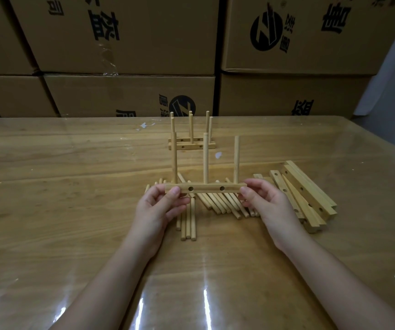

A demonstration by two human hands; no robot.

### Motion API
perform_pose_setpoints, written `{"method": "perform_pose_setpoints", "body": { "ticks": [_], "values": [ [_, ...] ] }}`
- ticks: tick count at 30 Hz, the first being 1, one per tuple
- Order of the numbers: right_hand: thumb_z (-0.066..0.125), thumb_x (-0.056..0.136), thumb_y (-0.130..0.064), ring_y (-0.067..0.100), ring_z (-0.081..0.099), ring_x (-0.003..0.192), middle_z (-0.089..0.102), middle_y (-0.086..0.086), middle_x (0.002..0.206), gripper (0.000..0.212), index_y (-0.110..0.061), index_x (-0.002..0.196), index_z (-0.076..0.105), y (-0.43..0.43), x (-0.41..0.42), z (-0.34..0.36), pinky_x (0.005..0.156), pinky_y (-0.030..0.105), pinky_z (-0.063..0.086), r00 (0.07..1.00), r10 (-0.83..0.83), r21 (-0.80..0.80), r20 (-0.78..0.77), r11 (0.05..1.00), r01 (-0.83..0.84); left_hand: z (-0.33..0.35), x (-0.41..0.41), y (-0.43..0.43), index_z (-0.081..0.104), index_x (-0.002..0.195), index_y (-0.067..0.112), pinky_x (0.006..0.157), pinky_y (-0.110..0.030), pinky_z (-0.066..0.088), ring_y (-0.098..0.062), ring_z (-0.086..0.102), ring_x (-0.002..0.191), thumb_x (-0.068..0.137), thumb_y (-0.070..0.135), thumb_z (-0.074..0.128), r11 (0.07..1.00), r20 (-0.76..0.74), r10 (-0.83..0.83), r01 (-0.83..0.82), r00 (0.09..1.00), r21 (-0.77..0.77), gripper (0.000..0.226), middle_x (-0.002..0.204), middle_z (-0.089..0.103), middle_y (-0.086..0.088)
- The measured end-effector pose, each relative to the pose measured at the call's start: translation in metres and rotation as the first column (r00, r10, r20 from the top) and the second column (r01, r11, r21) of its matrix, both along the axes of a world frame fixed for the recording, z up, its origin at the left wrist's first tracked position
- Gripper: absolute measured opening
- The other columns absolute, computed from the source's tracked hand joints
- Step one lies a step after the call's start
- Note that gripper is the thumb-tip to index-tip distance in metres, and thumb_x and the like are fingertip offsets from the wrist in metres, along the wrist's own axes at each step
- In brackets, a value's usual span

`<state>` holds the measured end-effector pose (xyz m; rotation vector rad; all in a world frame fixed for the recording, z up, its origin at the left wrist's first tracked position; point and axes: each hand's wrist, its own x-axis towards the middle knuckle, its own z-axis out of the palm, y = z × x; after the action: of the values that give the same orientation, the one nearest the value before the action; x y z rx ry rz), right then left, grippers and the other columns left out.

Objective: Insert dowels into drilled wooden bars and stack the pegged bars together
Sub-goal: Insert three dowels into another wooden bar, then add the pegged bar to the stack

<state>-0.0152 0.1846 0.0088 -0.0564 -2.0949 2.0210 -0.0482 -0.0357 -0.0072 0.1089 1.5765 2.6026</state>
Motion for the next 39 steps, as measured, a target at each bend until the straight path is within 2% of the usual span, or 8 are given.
{"method": "perform_pose_setpoints", "body": {
  "ticks": [8,15,18,22,26,31,36,39],
  "values": [
    [0.065,0.084,-0.021,-0.001,0.064,0.085,0.070,-0.014,0.091,0.020,-0.035,0.098,0.064,0.003,-0.001,0.000,0.070,0.010,0.050,0.999,0.032,0.031,-0.010,0.999,-0.031,0.002,0.001,0.000,0.061,0.094,0.008,0.066,-0.022,0.057,-0.017,0.071,0.079,0.074,0.020,0.066,1.000,0.010,-0.009,0.009,1.000,-0.005,0.023,0.086,0.073,-0.009],
    [0.068,0.082,-0.028,-0.004,0.062,0.083,0.068,-0.016,0.088,0.020,-0.044,0.092,0.063,0.009,-0.003,0.004,0.068,0.008,0.047,0.999,0.050,0.279,0.012,0.959,-0.051,0.003,0.002,0.000,0.060,0.093,0.008,0.067,-0.022,0.057,-0.017,0.071,0.079,0.074,0.018,0.066,1.000,0.010,-0.009,0.009,1.000,-0.004,0.022,0.085,0.072,-0.007],
    [0.070,0.080,-0.030,-0.006,0.059,0.081,0.068,-0.016,0.086,0.019,-0.046,0.087,0.063,0.014,-0.002,0.008,0.064,0.008,0.046,0.997,0.046,0.394,0.067,0.917,-0.069,0.005,0.002,0.001,0.058,0.101,0.004,0.068,-0.022,0.057,-0.018,0.071,0.079,0.071,0.017,0.067,1.000,0.036,-0.014,0.015,0.999,-0.008,0.034,0.088,0.069,-0.010],
    [0.071,0.079,-0.029,-0.009,0.058,0.087,0.067,-0.023,0.089,0.023,-0.048,0.087,0.063,0.016,-0.005,0.011,0.071,0.013,0.041,0.996,0.019,0.392,0.093,0.918,-0.054,0.006,0.003,0.002,0.053,0.119,-0.001,0.065,-0.022,0.056,-0.020,0.071,0.080,0.067,0.016,0.071,1.000,0.081,0.003,-0.003,0.997,0.006,0.058,0.093,0.067,-0.012],
    [0.071,0.079,-0.027,-0.007,0.058,0.088,0.066,-0.023,0.090,0.022,-0.047,0.085,0.063,0.017,-0.020,0.020,0.072,0.014,0.041,0.989,0.008,0.391,0.147,0.918,-0.066,0.005,0.001,0.002,0.054,0.116,0.017,0.062,-0.022,0.055,-0.022,0.072,0.080,0.067,0.012,0.071,1.000,0.094,0.016,-0.016,0.995,0.003,0.052,0.088,0.074,-0.006],
    [0.066,0.083,-0.024,0.007,0.058,0.100,0.065,-0.013,0.105,0.027,-0.033,0.108,0.063,0.020,-0.060,0.031,0.087,0.029,0.045,0.988,-0.021,0.412,0.150,0.910,-0.044,0.006,0.006,0.004,0.061,0.114,0.015,0.063,-0.022,0.054,-0.019,0.070,0.075,0.069,0.020,0.072,0.991,0.026,-0.023,0.026,0.999,-0.128,0.047,0.091,0.073,-0.010],
    [0.065,0.085,-0.026,0.009,0.051,0.101,0.057,-0.014,0.104,0.029,-0.029,0.114,0.063,0.008,-0.121,0.025,0.082,0.026,0.038,0.991,-0.046,0.441,0.129,0.897,-0.016,0.004,0.007,0.009,0.061,0.108,0.009,0.059,-0.022,0.054,-0.017,0.067,0.067,0.071,0.013,0.069,0.981,-0.048,-0.042,0.032,0.998,-0.193,0.038,0.081,0.070,-0.011],
    [0.066,0.084,-0.024,0.009,0.053,0.095,0.059,-0.012,0.100,0.029,-0.027,0.113,0.064,0.002,-0.151,0.014,0.069,0.020,0.038,0.988,-0.060,0.447,0.139,0.895,-0.009,0.002,0.006,0.008,0.060,0.108,0.006,0.057,-0.021,0.053,-0.016,0.067,0.065,0.081,0.001,0.064,0.978,-0.052,-0.049,0.038,0.997,-0.205,0.028,0.077,0.070,-0.008]
  ]
}}
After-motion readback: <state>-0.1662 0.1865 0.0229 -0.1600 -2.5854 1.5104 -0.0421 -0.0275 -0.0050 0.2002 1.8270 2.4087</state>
